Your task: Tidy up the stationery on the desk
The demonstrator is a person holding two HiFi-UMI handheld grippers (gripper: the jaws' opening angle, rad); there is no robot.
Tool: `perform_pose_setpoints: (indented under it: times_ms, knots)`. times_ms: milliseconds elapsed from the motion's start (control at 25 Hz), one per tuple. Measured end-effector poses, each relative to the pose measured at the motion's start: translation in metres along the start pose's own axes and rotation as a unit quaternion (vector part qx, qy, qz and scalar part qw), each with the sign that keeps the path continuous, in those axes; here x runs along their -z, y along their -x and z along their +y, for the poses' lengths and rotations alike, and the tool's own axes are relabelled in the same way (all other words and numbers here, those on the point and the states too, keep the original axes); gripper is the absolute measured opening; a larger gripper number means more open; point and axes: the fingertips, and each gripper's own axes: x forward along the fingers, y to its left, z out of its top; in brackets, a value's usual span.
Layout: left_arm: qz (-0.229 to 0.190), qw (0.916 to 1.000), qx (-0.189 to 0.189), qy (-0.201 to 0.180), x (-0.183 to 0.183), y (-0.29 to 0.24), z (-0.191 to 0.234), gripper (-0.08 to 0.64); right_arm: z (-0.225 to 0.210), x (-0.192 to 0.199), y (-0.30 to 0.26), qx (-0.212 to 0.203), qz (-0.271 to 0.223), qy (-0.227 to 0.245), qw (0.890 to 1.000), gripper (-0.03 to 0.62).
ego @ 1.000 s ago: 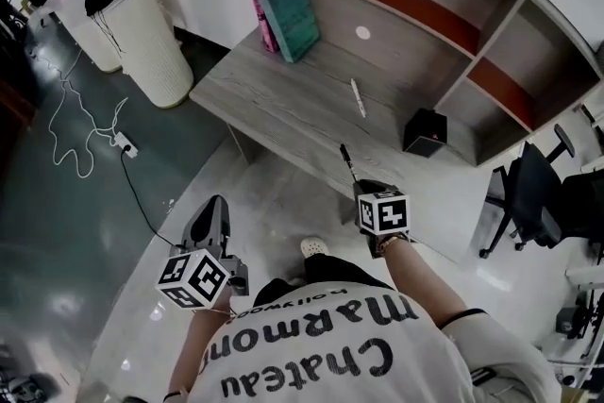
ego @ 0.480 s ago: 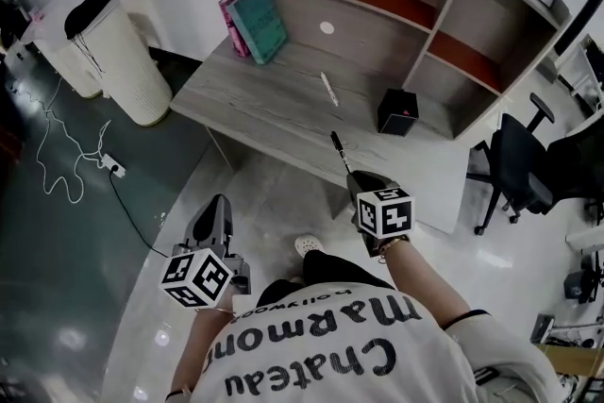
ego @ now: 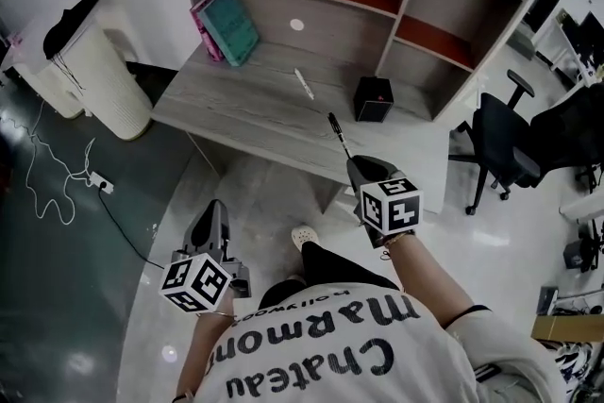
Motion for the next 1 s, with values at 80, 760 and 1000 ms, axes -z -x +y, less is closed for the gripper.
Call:
perform_pose_setpoints:
  times_ms: [80,760,1000]
  knots:
    - [0.003,1.0,0.005,0.003,0.002,-0.001,-0.002,0.015,-0.01,-0.005,0.006,0.013,-0.007,-0.003,1.0,0.048]
    - [-0.002,0.9986,-0.016,-0.051,-0.033,-0.016,0.024,0.015,-0.115,-0.036,0.041,0.125,-0.017,-0.017,0.992,0.048]
    - [-0.003,0.9987,-0.018,-0.048,-0.036,-0.045,0.02,0.015,-0.145,-0.035,0.023,0.126,-0.011,-0.032,0.991,0.048]
